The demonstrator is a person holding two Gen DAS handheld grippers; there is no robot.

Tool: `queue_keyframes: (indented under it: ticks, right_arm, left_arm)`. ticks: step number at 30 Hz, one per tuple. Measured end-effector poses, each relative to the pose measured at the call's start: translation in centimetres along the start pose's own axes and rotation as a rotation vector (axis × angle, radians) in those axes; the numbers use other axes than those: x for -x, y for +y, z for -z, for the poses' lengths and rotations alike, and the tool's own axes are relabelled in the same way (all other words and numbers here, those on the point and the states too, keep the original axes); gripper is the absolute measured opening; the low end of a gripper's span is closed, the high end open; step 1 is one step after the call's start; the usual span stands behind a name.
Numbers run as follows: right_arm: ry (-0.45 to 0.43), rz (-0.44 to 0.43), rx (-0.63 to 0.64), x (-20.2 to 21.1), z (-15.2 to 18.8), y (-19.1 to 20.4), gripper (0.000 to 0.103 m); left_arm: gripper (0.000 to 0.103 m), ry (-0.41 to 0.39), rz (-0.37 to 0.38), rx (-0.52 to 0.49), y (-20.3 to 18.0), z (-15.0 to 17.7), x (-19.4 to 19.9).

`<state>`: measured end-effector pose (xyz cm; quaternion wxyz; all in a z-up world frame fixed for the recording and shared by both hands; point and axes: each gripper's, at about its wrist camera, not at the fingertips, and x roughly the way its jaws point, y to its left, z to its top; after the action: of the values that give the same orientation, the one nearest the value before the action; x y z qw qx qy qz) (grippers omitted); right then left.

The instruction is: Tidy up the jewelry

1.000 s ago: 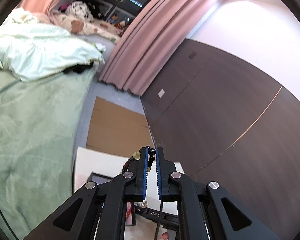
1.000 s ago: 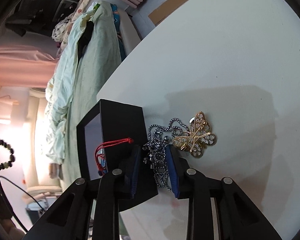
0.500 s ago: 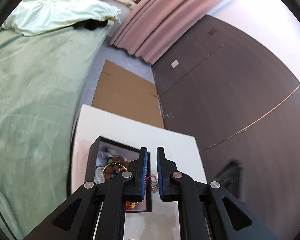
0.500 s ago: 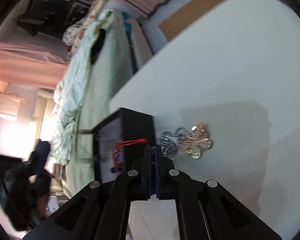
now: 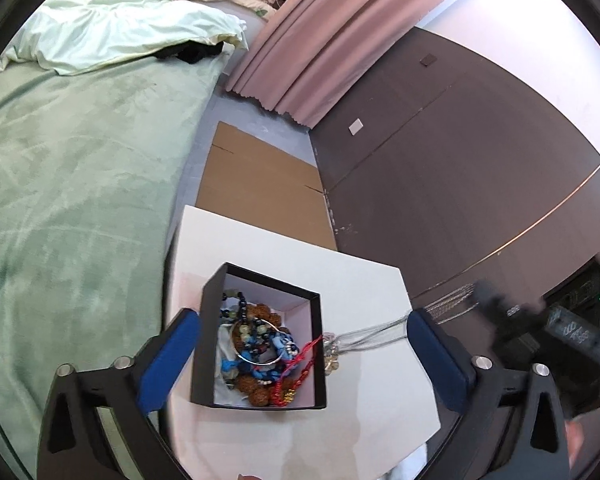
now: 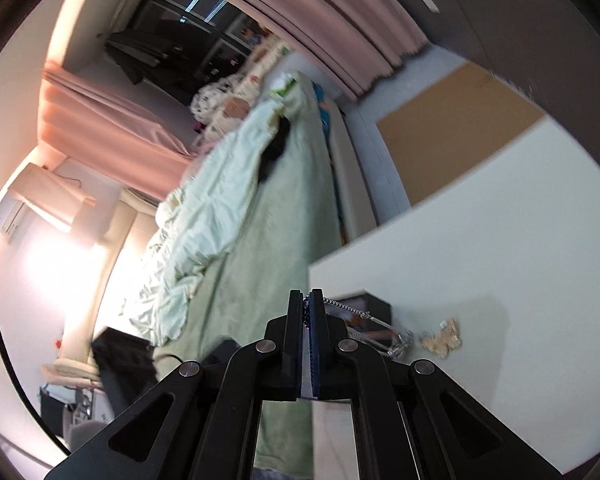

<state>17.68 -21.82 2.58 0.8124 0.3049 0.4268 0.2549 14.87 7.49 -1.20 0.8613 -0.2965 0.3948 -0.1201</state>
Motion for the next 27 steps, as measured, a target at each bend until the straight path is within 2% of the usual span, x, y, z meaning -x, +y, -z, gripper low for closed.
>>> queue_keyframes:
  ticks: [8,16,27]
  right_arm:
    - [-0.086,-0.009,0.122,3.6,-3.4,7.1,0.004]
    - [-0.116,-0.027,0.171,4.5,-4.2,11.5,0.004]
    - [-0.235,-0.063,0.263,8.9,-6.6,19.5,0.004]
  left_arm:
    - [0.103,-0.032,-0.005,0.016,1.5,-0.5,1.4]
    - [0.103,-0.082,0.015,0.058,2.7,-1.0,3.4]
    - [0.103,-0.127,0.031,0.100,4.0,-1.8,4.9]
